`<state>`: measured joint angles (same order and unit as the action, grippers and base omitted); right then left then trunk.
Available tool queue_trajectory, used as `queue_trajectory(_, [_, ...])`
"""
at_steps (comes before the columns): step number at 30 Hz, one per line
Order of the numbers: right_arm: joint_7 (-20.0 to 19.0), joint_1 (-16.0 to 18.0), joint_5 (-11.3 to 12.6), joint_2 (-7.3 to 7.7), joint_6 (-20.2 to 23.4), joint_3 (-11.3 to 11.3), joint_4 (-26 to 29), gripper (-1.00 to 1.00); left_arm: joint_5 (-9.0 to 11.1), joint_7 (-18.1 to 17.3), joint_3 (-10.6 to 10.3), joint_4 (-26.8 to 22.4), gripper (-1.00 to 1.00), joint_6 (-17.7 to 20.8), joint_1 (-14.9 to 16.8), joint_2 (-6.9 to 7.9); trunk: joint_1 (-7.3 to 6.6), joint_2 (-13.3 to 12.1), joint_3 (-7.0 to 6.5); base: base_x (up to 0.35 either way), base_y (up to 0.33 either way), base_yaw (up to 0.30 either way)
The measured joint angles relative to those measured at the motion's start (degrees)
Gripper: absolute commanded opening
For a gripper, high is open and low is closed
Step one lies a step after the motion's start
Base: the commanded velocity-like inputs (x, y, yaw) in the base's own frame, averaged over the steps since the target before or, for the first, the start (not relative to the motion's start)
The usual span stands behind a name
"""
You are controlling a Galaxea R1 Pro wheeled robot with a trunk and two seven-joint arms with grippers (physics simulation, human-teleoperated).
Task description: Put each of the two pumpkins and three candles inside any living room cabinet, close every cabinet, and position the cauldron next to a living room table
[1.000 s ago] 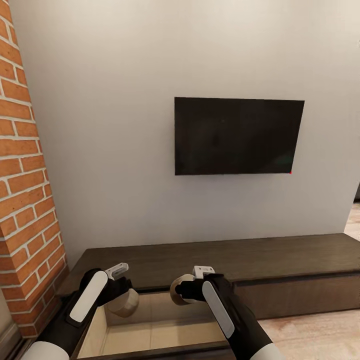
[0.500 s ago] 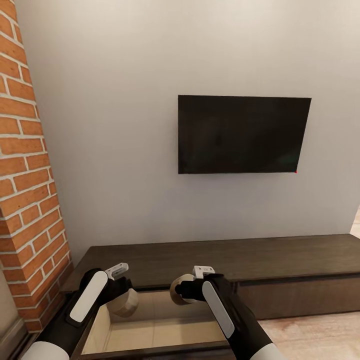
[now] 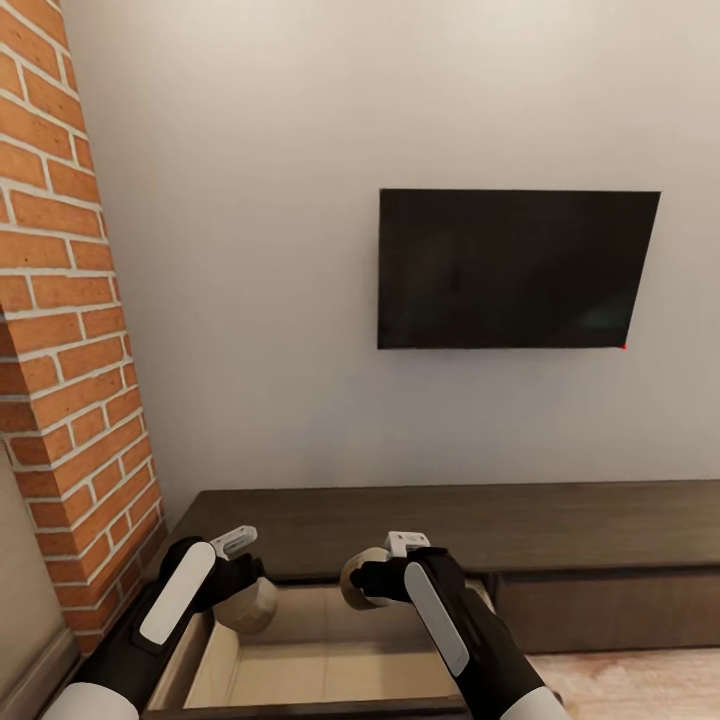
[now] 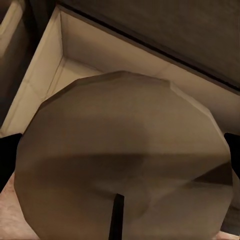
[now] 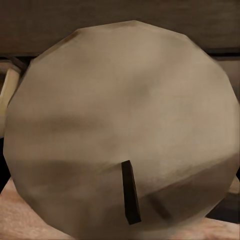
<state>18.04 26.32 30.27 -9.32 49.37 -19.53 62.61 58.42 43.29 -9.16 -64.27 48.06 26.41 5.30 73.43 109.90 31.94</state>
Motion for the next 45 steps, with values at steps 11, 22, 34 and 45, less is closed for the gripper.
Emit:
queue_trajectory(11, [0.0, 0.0, 0.0, 0.00, 0.0, 0.0, 0.1, -1.00, 0.1, 0.0, -0.1, -0.1, -1.00, 0.0, 0.0, -0.08, 0.00, 0.0, 0.00, 0.134, 0.008, 0.000])
queue_trajectory(22, [0.0, 0.0, 0.0, 0.00, 0.0, 0.0, 0.1, -1.00, 0.1, 0.0, 0.0, -0.7, -1.00, 0.0, 0.0, -0.08, 0.44, 0.8, 0.36, 0.016, 0.000, 0.000])
queue_trajectory(34, [-0.3, 0.0, -0.1, 0.00, 0.0, -0.1, 0.0, -1.00, 0.0, 0.0, -0.1, -0.7, -1.00, 0.0, 0.0, -0.05, 3.08, 5.6, 2.51, 0.000, 0.000, 0.000])
queue_trajectory(45, [-0.2, 0.0, 0.0, 0.00, 0.2, -0.1, 0.0, -1.00, 0.1, 0.0, 0.0, -0.5, -1.00, 0.0, 0.0, -0.02, 5.50, 10.0, 4.49, 0.000, 0.000, 0.000])
